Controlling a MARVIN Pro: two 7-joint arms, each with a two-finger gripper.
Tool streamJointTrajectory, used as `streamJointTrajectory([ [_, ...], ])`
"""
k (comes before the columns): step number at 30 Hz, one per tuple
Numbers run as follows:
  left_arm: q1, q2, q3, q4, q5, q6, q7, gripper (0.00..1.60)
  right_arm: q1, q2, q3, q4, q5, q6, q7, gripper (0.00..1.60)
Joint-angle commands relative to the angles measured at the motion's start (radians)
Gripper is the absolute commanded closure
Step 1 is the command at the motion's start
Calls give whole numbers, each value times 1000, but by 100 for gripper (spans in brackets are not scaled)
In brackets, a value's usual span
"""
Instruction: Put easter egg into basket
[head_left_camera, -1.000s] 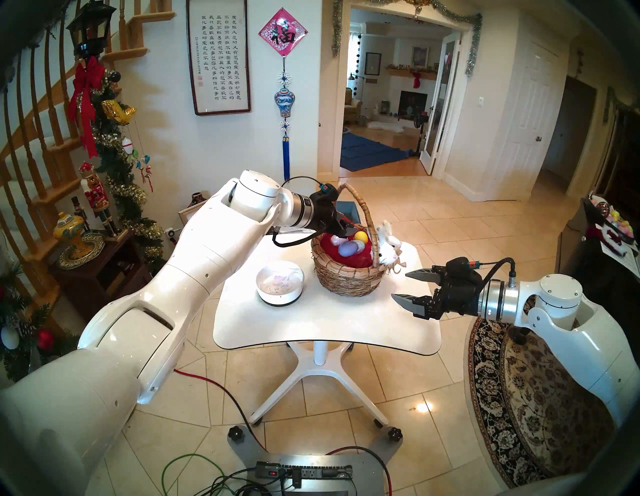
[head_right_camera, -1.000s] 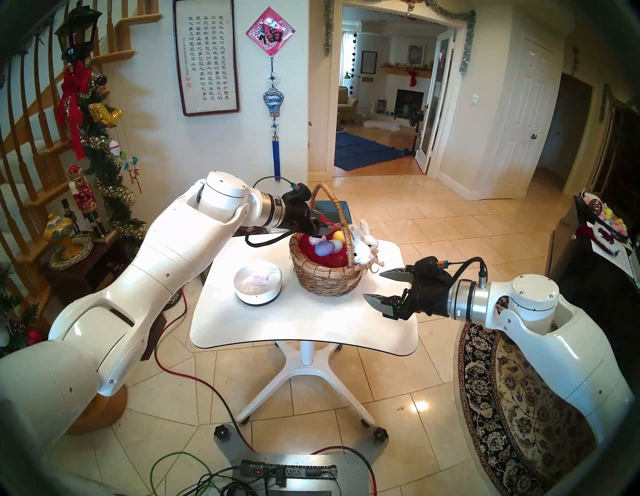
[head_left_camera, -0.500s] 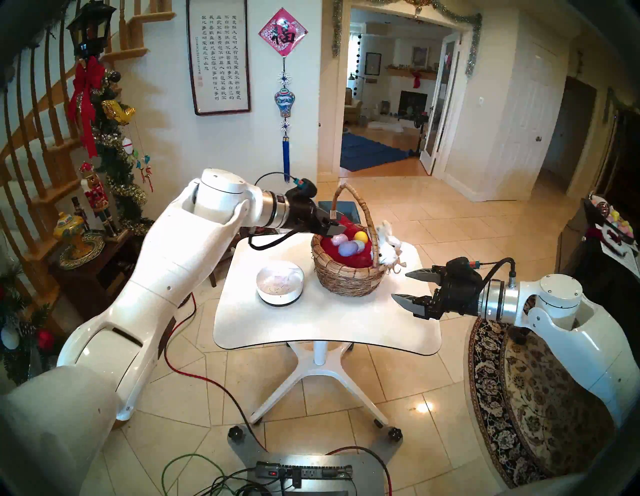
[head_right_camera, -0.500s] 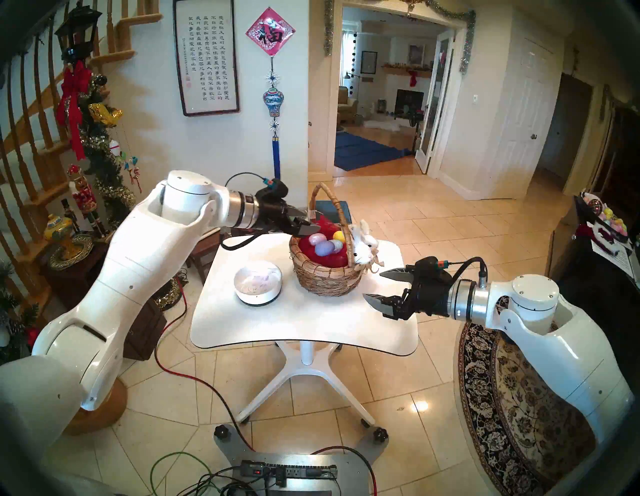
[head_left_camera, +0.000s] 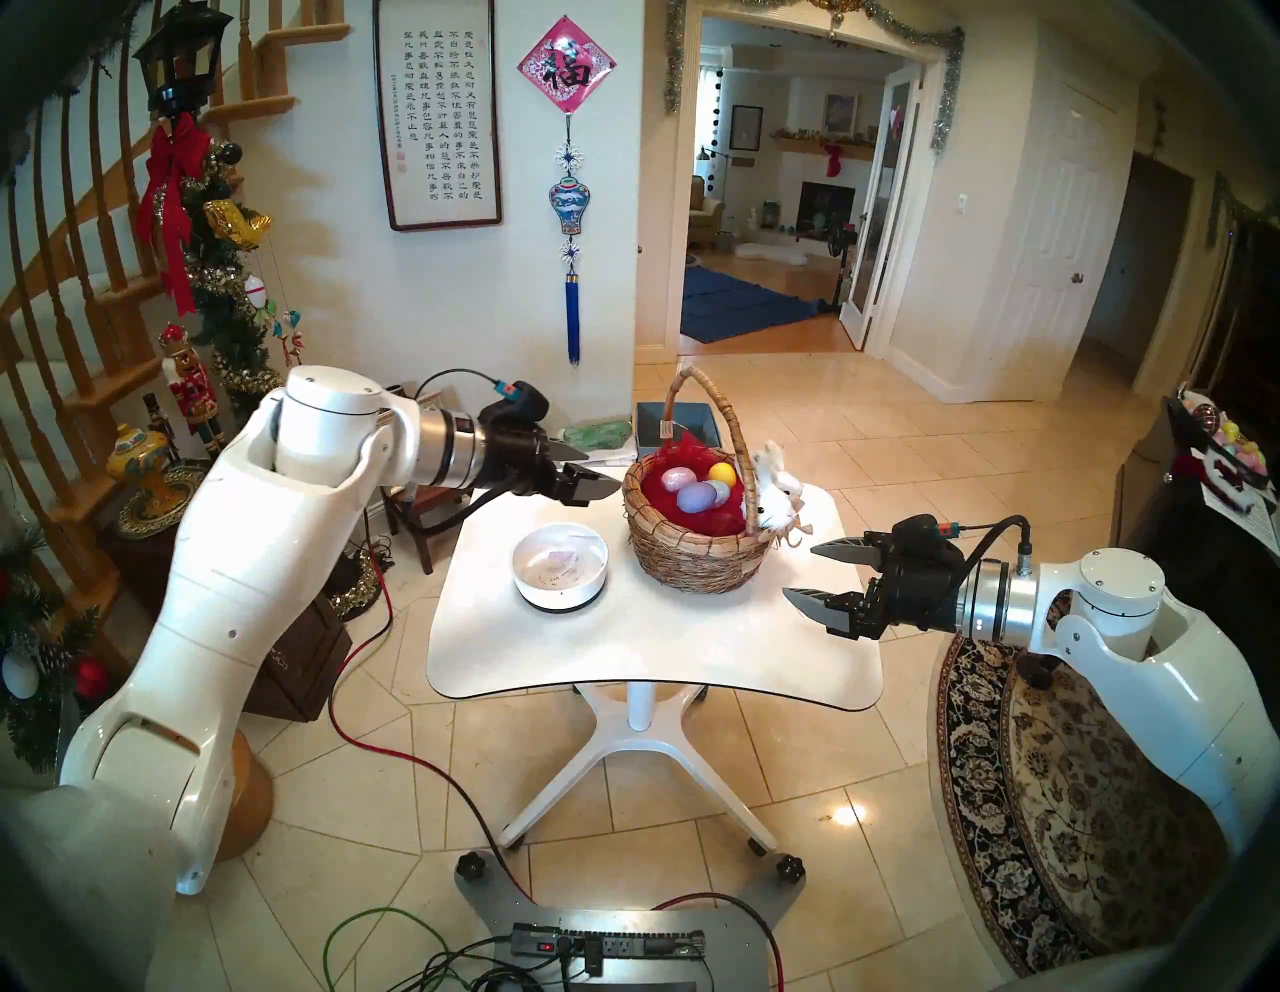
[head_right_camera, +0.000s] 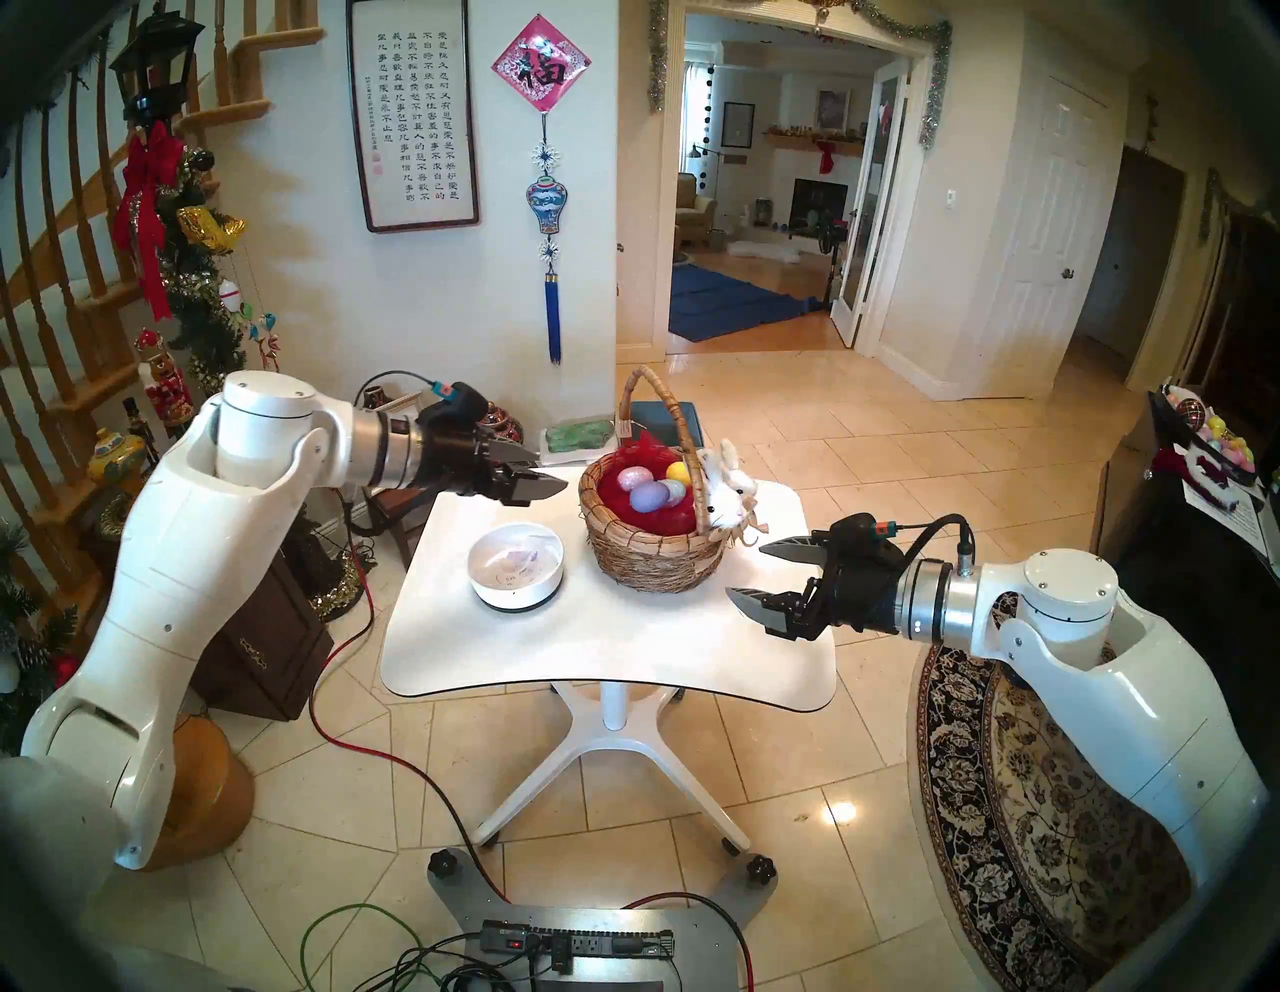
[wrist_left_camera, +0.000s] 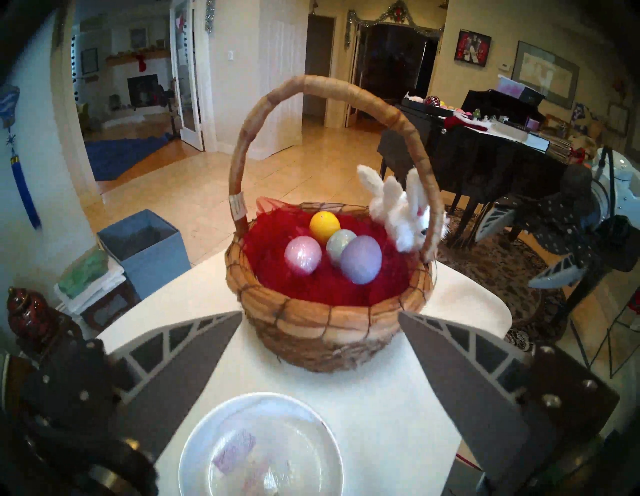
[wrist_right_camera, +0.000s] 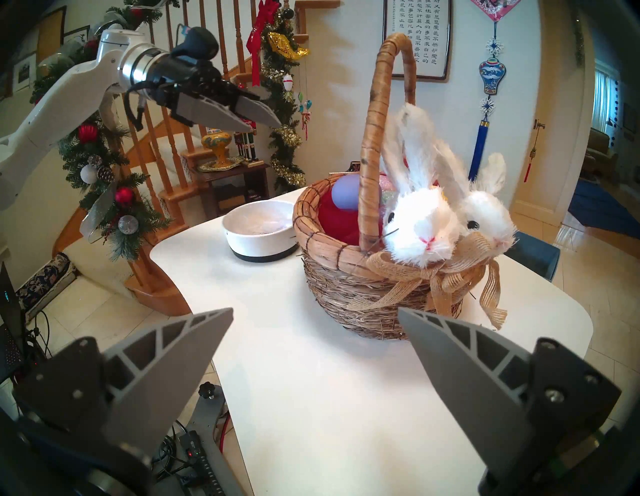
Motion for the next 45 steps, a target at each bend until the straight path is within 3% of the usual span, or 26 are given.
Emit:
streamJointTrajectory([
  [1,113,111,-79,-95,-14,-18,-42,0,4,2,7,-1,1,-2,-1,0],
  [5,171,159,-102,-113,-35,-34,-46,0,4,2,7,-1,1,-2,-1,0],
  [9,222,162,-123,-100,-46,-64,-36,0,4,2,7,-1,1,-2,-1,0],
  [22,421,26,-252,-118,-106,-284,84,0,4,2,8,-1,1,-2,-1,0],
  [28,511,-25,-308,-176,-74,-398,149,0,3,2,9,-1,2,-3,-1,0],
  [32,520,-6,-290,-166,-55,-476,146,0,2,2,10,-2,2,-3,-2,0],
  [38,508,26,-268,-150,-30,-485,120,0,1,2,10,-2,2,-3,-2,0],
  [45,505,17,-273,-151,-22,-483,129,0,1,2,10,-2,2,-3,-2,0],
])
